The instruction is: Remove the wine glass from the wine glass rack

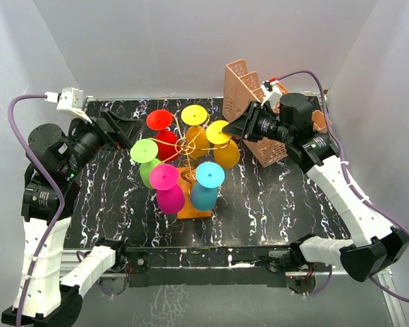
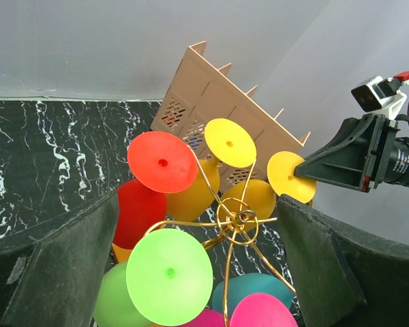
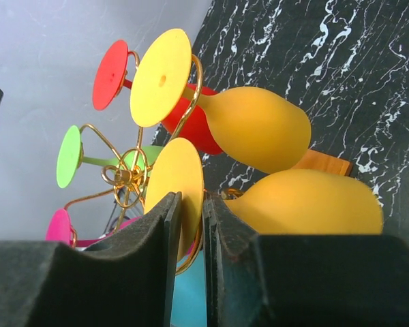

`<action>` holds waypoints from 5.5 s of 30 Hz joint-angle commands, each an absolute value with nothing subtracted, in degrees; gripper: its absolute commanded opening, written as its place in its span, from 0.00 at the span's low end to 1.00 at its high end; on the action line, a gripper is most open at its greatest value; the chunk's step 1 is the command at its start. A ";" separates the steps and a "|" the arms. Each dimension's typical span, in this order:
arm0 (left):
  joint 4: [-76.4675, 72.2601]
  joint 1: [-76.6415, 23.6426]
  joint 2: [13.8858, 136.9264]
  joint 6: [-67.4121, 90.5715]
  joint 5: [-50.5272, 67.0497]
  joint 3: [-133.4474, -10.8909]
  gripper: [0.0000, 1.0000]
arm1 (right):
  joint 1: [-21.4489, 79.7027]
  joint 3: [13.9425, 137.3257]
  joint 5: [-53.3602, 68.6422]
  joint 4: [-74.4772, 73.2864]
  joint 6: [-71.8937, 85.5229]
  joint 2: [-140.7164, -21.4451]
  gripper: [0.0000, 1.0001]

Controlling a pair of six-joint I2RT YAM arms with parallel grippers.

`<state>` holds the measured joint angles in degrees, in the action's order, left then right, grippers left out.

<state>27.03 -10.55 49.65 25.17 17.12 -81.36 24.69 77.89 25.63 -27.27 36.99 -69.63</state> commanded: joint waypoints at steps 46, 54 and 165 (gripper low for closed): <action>26.20 -10.10 48.81 25.20 17.35 -83.32 0.97 | 24.85 74.37 32.67 -16.12 58.78 -64.98 0.10; 26.78 -10.07 48.56 24.79 17.05 -83.74 0.97 | 24.84 76.49 31.79 -14.87 61.40 -68.07 0.10; -53.17 -21.10 64.90 81.77 35.38 -64.83 0.03 | 24.83 63.64 8.13 22.87 94.58 -60.44 0.52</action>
<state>-60.10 -21.02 70.87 92.05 36.23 -63.70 24.71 64.95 12.40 23.81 101.84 -65.36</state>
